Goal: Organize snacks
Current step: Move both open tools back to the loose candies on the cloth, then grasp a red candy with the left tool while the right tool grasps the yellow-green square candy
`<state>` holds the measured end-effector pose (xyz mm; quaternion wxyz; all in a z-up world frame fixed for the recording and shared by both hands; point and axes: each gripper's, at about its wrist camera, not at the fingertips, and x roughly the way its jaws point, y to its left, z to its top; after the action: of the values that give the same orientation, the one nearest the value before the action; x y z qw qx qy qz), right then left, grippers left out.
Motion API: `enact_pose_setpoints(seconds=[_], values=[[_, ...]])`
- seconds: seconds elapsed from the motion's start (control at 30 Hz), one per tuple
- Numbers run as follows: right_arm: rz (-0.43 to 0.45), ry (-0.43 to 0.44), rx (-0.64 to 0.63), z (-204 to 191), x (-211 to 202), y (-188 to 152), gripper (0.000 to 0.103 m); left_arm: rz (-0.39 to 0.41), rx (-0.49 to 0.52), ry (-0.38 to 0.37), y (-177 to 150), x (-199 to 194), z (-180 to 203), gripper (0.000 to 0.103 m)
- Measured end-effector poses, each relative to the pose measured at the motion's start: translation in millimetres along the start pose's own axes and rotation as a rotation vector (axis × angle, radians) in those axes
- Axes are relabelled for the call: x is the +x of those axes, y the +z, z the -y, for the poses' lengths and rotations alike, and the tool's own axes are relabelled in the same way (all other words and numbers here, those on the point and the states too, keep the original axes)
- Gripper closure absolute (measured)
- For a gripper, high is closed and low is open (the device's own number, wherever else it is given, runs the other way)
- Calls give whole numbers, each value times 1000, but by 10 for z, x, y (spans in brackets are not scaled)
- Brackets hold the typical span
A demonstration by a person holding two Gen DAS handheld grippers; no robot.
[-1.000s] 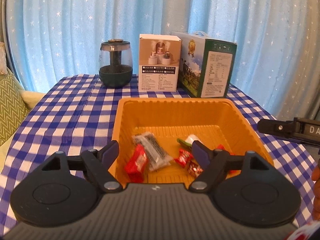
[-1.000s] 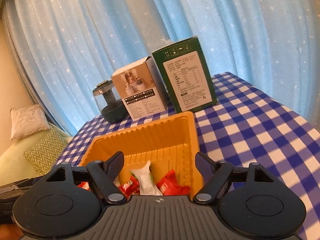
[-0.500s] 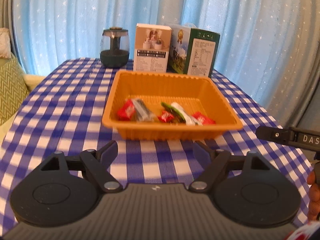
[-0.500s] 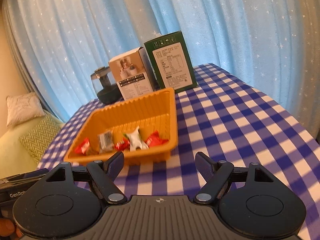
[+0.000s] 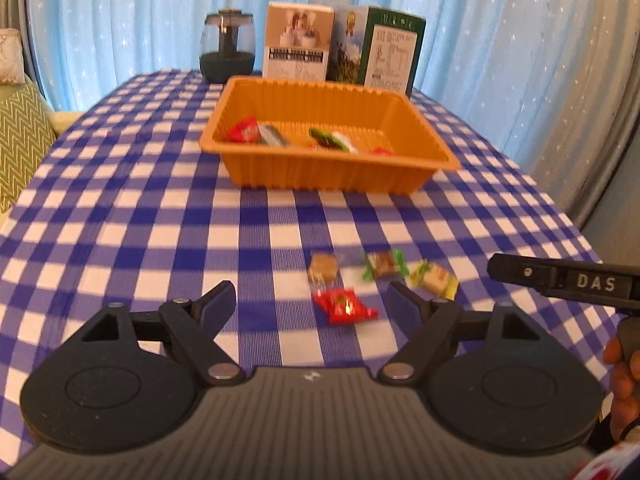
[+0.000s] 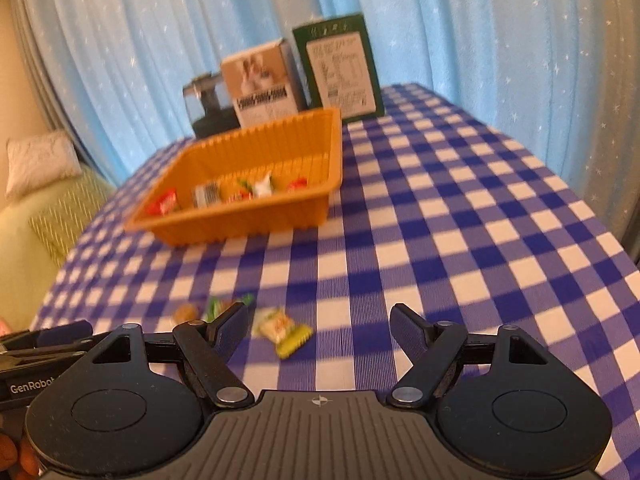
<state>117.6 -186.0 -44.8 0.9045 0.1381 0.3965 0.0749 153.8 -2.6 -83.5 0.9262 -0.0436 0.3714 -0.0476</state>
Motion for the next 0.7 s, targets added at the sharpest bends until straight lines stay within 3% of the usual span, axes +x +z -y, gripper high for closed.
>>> enact_pose_setpoints(seconds=[0.33, 0.7], values=[[-33, -15, -15, 15, 122, -58, 25, -23, 29, -5, -60, 95, 25, 24], [-39, -35, -12, 16, 184, -74, 25, -9, 69, -34, -123, 248, 156, 52]])
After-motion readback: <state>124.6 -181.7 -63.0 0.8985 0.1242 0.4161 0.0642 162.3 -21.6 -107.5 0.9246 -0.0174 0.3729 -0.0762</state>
